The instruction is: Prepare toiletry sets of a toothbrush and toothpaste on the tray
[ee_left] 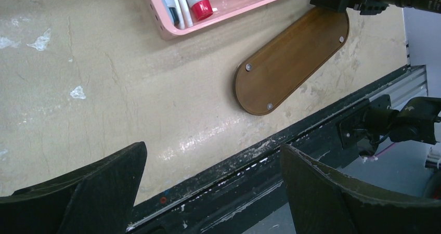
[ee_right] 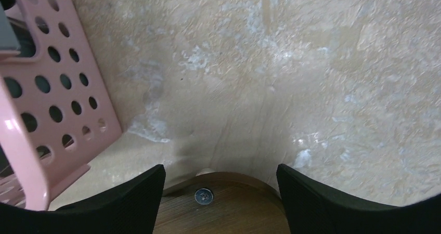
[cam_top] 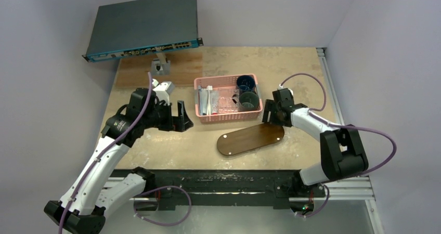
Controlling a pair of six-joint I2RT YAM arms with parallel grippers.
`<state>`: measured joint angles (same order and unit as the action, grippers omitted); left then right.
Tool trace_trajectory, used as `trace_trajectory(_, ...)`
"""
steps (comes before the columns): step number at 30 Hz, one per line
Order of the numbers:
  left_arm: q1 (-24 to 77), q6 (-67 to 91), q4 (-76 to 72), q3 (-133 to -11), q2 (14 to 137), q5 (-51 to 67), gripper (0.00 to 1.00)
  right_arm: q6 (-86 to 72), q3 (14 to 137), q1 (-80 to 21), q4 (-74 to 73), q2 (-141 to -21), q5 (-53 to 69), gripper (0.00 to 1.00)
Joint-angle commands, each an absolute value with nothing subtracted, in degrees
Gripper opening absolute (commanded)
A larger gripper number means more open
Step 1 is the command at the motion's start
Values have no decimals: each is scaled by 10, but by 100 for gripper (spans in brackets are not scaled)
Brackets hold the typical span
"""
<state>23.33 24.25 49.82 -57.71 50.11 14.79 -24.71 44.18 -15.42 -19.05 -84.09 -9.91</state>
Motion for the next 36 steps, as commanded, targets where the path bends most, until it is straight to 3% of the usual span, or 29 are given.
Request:
trace_trajectory(1,235,228,481,-577,494,146,100,-294,418,-166,-198,-811,-106,81)
trace_trajectory(36,235,229,484,-577,493,136,100,-501,298,-229,-184,-646,-11,86)
